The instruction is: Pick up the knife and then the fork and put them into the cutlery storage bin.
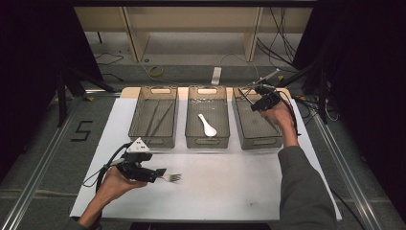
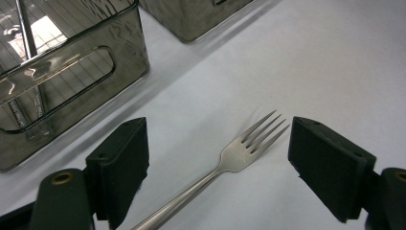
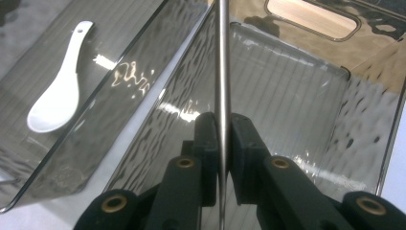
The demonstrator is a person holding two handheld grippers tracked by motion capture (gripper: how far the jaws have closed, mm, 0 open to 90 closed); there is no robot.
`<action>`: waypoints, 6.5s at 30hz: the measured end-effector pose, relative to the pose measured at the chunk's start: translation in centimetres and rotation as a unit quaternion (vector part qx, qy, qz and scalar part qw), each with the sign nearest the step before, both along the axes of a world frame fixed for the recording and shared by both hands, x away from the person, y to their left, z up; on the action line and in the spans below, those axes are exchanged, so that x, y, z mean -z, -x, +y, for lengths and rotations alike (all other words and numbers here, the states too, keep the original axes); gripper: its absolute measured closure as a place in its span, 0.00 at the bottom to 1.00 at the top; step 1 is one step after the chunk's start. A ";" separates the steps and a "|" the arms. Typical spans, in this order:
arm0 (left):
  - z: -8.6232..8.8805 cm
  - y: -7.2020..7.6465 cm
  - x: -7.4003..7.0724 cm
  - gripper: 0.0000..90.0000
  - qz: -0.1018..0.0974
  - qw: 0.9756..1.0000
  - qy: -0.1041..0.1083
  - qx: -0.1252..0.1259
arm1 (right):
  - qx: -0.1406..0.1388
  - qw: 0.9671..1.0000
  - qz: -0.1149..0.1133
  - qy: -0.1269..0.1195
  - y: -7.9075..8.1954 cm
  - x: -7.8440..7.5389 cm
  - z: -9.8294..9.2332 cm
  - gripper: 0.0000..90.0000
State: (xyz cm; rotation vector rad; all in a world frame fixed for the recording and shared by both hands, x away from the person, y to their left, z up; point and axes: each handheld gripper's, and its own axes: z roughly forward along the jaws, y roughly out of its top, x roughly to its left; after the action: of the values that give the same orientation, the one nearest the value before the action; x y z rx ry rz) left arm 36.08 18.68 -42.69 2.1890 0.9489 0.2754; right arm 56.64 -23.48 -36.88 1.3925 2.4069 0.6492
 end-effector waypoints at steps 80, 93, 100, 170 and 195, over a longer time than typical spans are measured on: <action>0.8 -2.1 0.2 0.25 0.017 0.995 -0.102 0.000 | -0.153 0.974 -0.067 -0.156 20.9 5.2 3.3 0.33; 1.1 -2.5 0.6 0.31 0.050 0.988 -0.144 0.012 | -0.159 0.974 -0.053 -0.153 22.1 6.1 3.6 0.33; 0.9 -2.6 1.1 0.35 0.075 0.981 -0.178 0.023 | -0.163 0.974 -0.049 -0.152 22.5 6.3 3.8 0.33; 0.3 -3.9 3.0 0.90 0.161 0.956 -0.224 0.096 | -0.179 0.972 -0.046 -0.143 22.7 6.4 4.2 0.30; -1.6 -2.7 0.0 0.91 0.147 0.970 -0.164 0.100 | -0.210 0.965 -0.060 -0.148 23.1 5.8 5.9 0.31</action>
State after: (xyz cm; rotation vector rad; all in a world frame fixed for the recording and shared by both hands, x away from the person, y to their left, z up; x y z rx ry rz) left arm 38.79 17.10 -42.66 2.6637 0.8758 0.0099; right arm 33.59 -17.60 -42.67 0.8978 2.6020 1.2026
